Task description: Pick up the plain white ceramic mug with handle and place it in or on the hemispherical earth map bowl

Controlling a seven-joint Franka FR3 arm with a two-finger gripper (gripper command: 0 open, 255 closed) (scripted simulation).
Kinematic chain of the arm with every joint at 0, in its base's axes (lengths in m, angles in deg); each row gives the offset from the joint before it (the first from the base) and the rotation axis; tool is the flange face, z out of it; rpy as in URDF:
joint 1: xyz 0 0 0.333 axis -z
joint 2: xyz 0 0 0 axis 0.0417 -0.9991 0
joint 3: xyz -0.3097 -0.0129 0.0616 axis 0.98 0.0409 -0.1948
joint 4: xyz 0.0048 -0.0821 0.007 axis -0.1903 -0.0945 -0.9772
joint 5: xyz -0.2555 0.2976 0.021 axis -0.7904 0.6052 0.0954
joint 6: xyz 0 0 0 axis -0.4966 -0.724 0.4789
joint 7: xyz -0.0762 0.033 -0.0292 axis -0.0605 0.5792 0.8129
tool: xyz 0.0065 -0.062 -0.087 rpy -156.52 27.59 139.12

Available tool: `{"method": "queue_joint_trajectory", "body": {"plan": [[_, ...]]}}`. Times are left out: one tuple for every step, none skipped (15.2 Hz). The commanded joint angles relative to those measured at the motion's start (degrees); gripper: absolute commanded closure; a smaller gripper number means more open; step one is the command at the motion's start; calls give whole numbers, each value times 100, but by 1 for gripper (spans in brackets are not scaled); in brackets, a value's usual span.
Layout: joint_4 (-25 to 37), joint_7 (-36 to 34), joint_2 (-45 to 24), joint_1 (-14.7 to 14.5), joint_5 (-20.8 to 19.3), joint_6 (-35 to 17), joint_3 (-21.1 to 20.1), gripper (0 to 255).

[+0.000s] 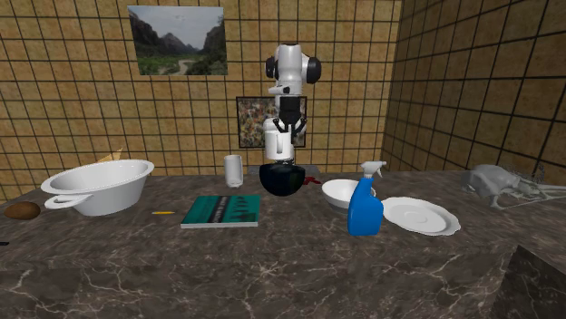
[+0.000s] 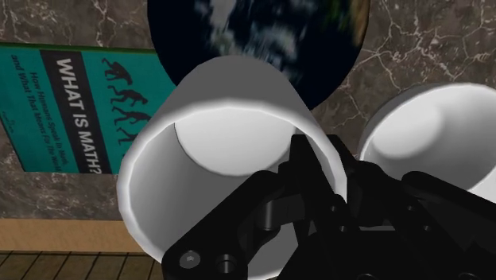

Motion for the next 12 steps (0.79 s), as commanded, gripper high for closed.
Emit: {"method": "queue_joint_trajectory", "body": {"plan": [[-154,7,-13,3,-1,-174,6,255],[-221,8,-25,3,-1,-252,6,255],[-286,8,-37,3,-1,-330,7,255],[-406,8,-65,4,-1,-477,8,255],[-407,8,-63,4,-1,-476,8,255],[-406,8,-64,4,-1,-476,8,255],[-406,8,-64,4,-1,-476,8,255],[-406,8,-65,4,-1,-477,8,255],[-406,8,-65,4,-1,-477,8,255],[-406,8,-65,4,-1,-477,8,255],[-406,8,-65,4,-1,-477,8,255],[-406,8,-65,4,-1,-477,8,255]]}}
